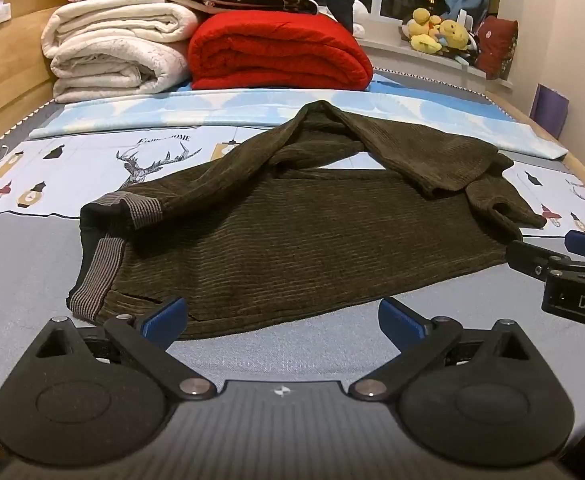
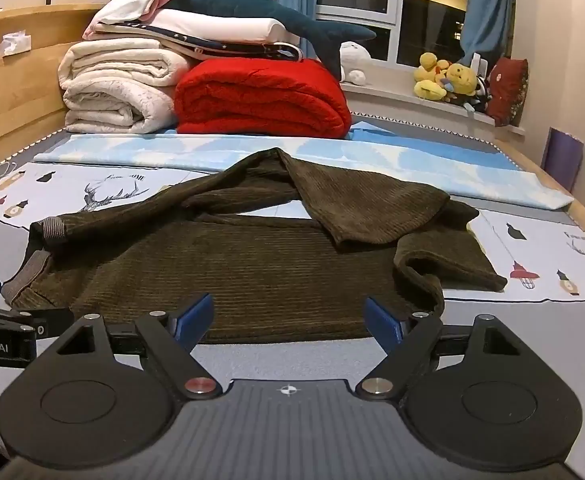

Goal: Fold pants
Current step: 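Move both grippers toward the brown corduroy pants on the bed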

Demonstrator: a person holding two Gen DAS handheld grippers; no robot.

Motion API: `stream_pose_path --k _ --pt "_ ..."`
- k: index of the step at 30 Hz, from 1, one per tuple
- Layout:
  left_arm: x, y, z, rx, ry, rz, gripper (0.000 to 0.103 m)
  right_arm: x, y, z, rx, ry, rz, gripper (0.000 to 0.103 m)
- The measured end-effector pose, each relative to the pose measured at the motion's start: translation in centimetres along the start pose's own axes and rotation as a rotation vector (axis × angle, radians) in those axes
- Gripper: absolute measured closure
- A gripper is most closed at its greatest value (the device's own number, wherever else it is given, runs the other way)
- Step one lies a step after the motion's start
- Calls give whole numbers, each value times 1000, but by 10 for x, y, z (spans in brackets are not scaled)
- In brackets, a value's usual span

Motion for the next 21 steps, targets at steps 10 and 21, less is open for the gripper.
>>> stream_pose_path --k 10,21 --pt "-3 1 -1 13 -21 -25 1 -2 6 2 6 1 -34 19" --pt "-5 -16 -12 20 25 -18 1 -12 5 -2 65 -9 17 19"
Point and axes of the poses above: each gripper's, at about its wrist camera, not at the fingertips, and x roughly against the way its jaws point, z to its right, y to its underside, the point moved 7 cm from there along -x, roughly the way its jaws point, and after that the axes turned 14 degrees about y, right-handed, at the moved point
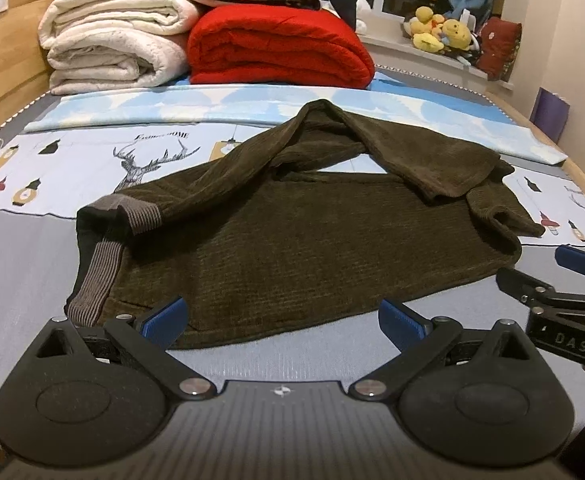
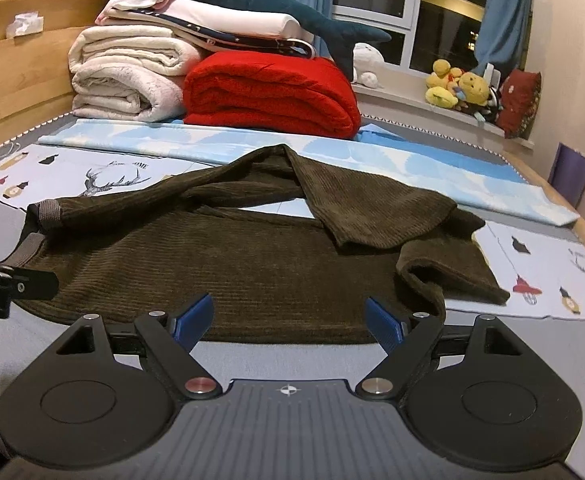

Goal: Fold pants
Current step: 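Move both grippers toward the brown corduroy pants on the bed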

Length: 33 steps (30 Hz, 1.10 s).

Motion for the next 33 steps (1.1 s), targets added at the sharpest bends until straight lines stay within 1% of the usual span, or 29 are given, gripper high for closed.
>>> stream_pose_path --k 2,3,4,6,11,16,19,25,28,29,30,31,33 --pt "-3 -1 0 -7 18 -9 1 -5 -2 -3 23 16 3 19" --pt "-4 -1 0 -9 32 -16 1 -10 -2 -5 39 25 -20 19" --pt "-6 -2 1 -9 48 -25 1 -13 -5 -7 37 29 -16 19" --pt "-10 -3 4 -11 77 -33 1 -18 -9 -12 3 10 -10 19" --pt "-15 -6 8 -39 111 -44 1 -30 -14 -24 6 -7 -23 19" --pt "-21 -4 7 -22 117 -65 1 -39 -18 -33 14 -16 -24 19" --pt "-23 -1 8 -31 113 -73 1 -42 -18 -36 33 -26 -19 19" --pt "-25 1 7 -36 94 -78 1 -45 -18 -31 25 -26 -31 21" --pt "-24 0 8 -53 78 -70 6 -41 -22 -24 -8 -29 -21 25" --pt "-25 0 9 -58 78 -69 11 -39 -23 -20 -19 -29 -18 28" --pt "-25 -1 9 -61 78 -68 20 -37 -24 -17 -32 -28 -13 32" --pt "-25 -1 10 -62 75 -69 24 -35 -26 -11 -47 -27 -6 34" --pt "-24 -4 10 -59 83 -66 40 -33 -27 0 -80 -26 -6 47"
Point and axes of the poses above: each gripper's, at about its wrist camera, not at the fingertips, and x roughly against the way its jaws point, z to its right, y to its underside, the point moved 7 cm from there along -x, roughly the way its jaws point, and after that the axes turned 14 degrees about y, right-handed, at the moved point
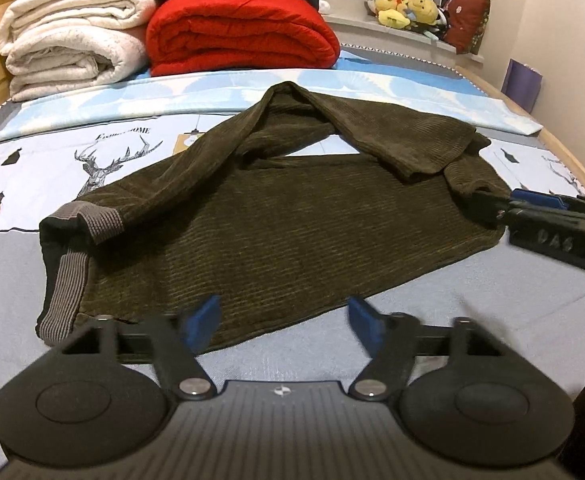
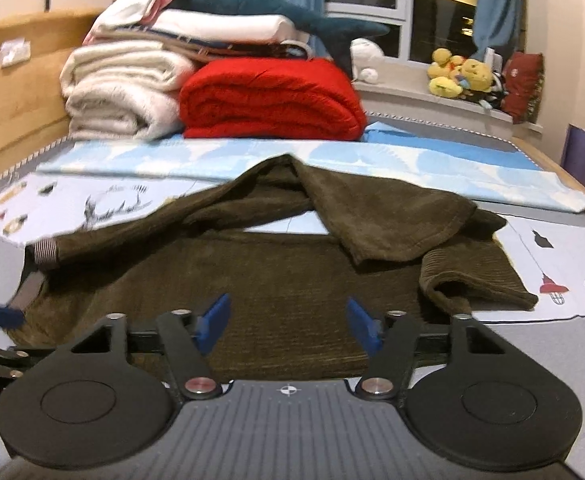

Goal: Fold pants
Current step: 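Move both grippers toward the brown corduroy pants on the bed, then grasp the striped waistband with the left gripper while the right gripper grasps the pant leg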

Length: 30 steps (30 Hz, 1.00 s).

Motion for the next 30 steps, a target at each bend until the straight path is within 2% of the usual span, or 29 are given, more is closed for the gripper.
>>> stream_pose_path --k 1,3,6,9,11,12,15,17,19,21,22,23,24,25,26,27,30 --pt "2 -2 0 2 4 8 44 0 -2 6 -15 3 0 50" --pt "8 -8 2 -12 3 28 60 1 -5 23 -56 21 -2 64" --pt "19 -20 -2 -14 25 45 78 4 -16 51 -122 26 12 65" --pt "31 -43 -15 -46 40 67 79 1 -30 85 -167 32 50 65" --pt "31 -60 -33 -77 35 63 79 -11 -37 108 -199 31 55 61" --pt "30 -68 -44 -78 32 61 79 -20 -39 117 -212 29 44 54" --pt "26 -85 -94 -62 -8 91 79 -60 -31 139 -259 20 -58 51" --pt "15 -77 -143 66 -51 86 79 -89 -19 150 -303 3 -163 46" --pt "-3 -55 -194 304 -111 -22 79 -116 -2 154 -329 9 -269 42" --pt "-12 -46 -223 456 -133 -56 78 -143 15 153 -328 21 -357 37" --pt "-18 -45 -232 494 -144 -71 76 -154 23 149 -306 15 -391 36" --pt "-22 -45 -238 502 -158 -84 70 -165 31 142 -266 5 -423 35" --pt "-27 -45 -241 491 -179 -99 57 -173 38 134 -220 4 -443 35" --pt "-32 -44 -244 475 -209 -122 50 -182 45 127 -161 16 -458 33" --pt "-38 -42 -247 469 -237 -153 36 -188 49 122 -121 30 -467 29" --pt "-42 -39 -250 469 -250 -175 29 -194 53 117 -78 48 -468 26" --pt "-55 -30 -259 477 -280 -232 19 -202 55 109 15 99 -446 23"
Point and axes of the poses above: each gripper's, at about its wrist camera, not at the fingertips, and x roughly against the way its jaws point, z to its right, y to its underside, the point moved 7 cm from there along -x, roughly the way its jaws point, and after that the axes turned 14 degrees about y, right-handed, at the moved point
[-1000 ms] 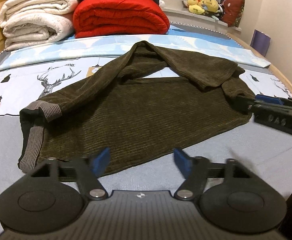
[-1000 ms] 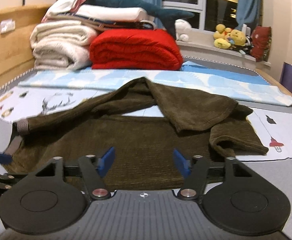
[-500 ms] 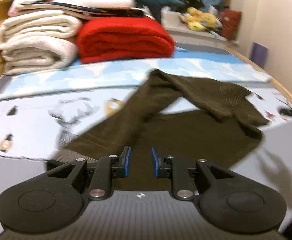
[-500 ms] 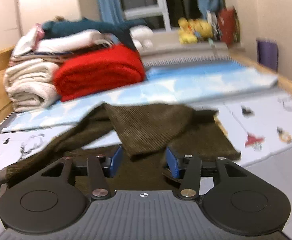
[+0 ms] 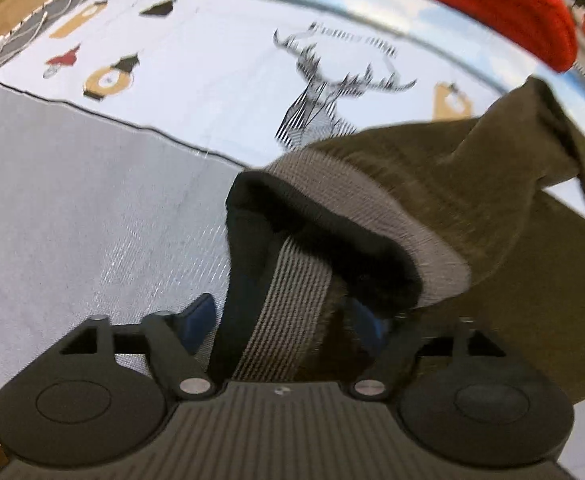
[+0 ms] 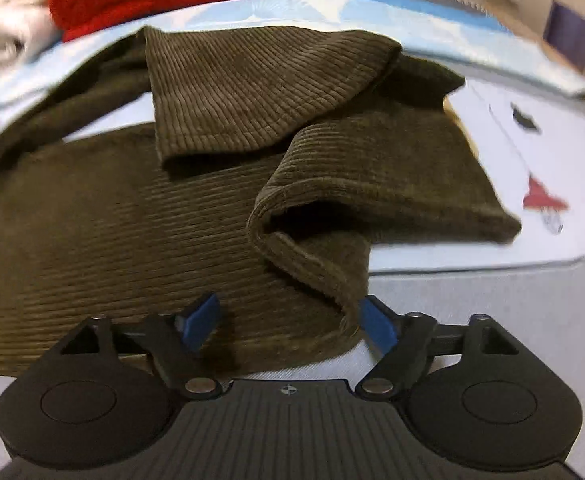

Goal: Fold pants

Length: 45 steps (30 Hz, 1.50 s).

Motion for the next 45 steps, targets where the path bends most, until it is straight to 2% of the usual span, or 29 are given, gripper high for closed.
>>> stream_pose_path --k 2,4,5,6,7,8,9,10,12,15,21,24,26,28,29,31,33,35,38,41,43,45 --pt "-10 1 -7 2 -26 -27 17 -4 -2 -5 21 24 -1 25" --pt "-25 8 -10 4 -28 -74 17 -8 -4 -5 32 60 5 34" --pt "-29 11 -10 4 -18 -92 17 -9 -6 -2 32 91 17 47" --pt "-31 11 -10 -1 -12 -89 17 -10 -8 4 15 106 22 64" --pt "-31 12 -9 -11 -7 -86 18 -10 -10 11 -20 114 16 76" --pt "-31 12 -8 -20 1 -85 23 -10 -12 20 -64 120 3 91" --pt "-29 13 -7 -26 8 -83 31 -7 -14 30 -113 116 -5 94" --pt "-26 14 -7 -38 2 -80 37 -3 -15 40 -163 103 -4 95" --pt "-17 15 -4 -73 19 -74 56 12 -18 62 -274 53 9 96" --pt "4 18 9 -149 58 -49 69 36 -18 82 -345 -7 33 96" --pt "44 37 29 -265 148 -12 73 77 18 110 -356 -92 8 97" --pt "59 52 25 -342 125 -35 73 83 50 127 -353 -166 -92 97" --pt "63 65 14 -396 79 -81 73 82 84 125 -292 -256 -223 97" --pt "58 79 1 -425 35 -158 73 86 115 114 -158 -351 -310 96" --pt "54 85 -4 -439 18 -199 72 90 128 109 -101 -392 -337 94" --pt "50 91 -9 -450 10 -245 69 95 135 114 -87 -420 -339 86" --pt "49 87 -9 -424 23 -241 61 92 128 136 -187 -401 -314 69" --pt "46 82 -9 -378 27 -244 52 82 119 165 -339 -342 -295 63" --pt "39 77 -5 -356 40 -245 35 57 108 208 -574 -203 -281 62" --pt "33 78 -1 -357 39 -256 33 30 109 234 -775 -117 -294 61" --pt "26 76 -3 -352 27 -269 32 15 107 232 -816 -97 -315 61" --pt "21 78 -2 -365 9 -284 32 6 103 230 -789 -71 -306 61"
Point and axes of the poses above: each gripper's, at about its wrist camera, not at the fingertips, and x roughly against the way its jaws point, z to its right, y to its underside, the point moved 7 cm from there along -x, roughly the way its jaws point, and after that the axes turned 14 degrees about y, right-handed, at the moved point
